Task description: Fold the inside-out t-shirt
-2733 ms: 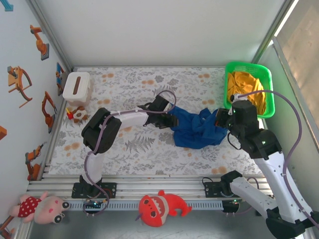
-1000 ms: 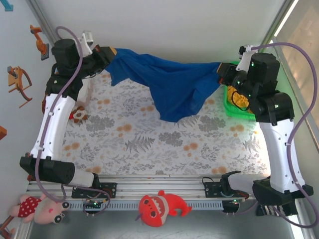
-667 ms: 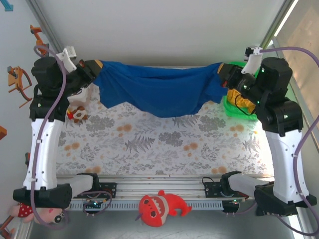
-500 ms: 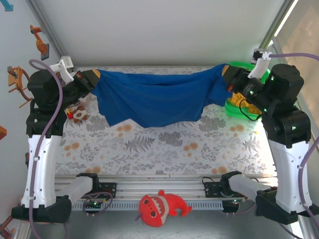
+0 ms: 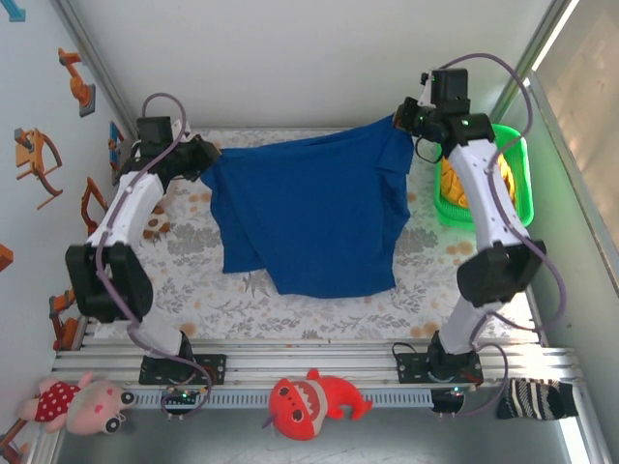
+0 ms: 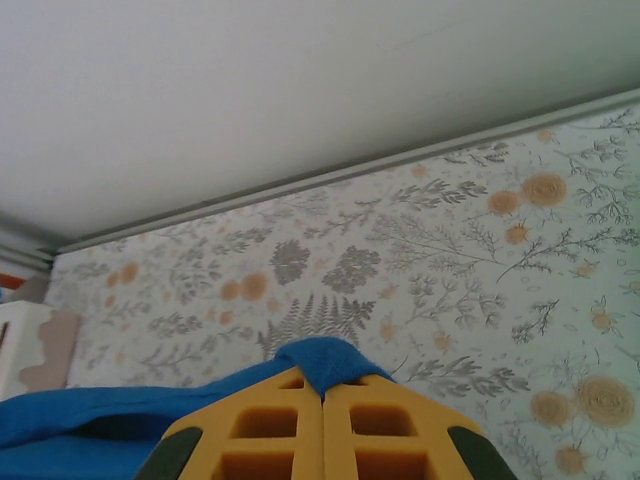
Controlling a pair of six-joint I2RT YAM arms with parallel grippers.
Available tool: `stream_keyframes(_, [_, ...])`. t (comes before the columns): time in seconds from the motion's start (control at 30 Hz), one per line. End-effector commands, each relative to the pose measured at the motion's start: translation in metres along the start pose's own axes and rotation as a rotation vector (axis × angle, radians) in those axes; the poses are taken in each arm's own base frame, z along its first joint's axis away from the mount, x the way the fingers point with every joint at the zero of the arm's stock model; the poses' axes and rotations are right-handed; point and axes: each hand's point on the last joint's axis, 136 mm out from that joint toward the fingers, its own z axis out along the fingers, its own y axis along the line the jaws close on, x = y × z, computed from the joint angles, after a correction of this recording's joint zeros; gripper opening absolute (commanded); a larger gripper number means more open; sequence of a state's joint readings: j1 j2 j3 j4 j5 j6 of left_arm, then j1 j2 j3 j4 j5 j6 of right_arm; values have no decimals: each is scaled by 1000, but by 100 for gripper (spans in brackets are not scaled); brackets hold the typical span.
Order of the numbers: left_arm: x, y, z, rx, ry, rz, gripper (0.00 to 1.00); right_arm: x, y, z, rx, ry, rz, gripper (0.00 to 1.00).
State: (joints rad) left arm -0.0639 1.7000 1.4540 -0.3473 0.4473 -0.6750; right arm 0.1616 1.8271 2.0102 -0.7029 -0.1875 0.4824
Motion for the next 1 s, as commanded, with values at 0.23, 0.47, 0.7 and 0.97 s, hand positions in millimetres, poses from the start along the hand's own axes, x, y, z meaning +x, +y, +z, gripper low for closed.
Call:
stream_keyframes(0.23, [-41, -3, 17, 17, -60, 58, 65, 5, 0, 4, -36, -7, 2, 47])
stream_keyframes(0.47, [63, 54, -3, -146, 101, -75, 67, 167, -21, -10, 34, 185, 26, 48])
stream_keyframes(0.7, [162, 95, -24, -313, 248, -47, 69, 317, -5, -15, 92, 391, -137, 49])
stream_keyframes(0.97, [209, 132, -13, -444, 352, 5, 67, 391, 57, -4, 56, 494, -344, 50])
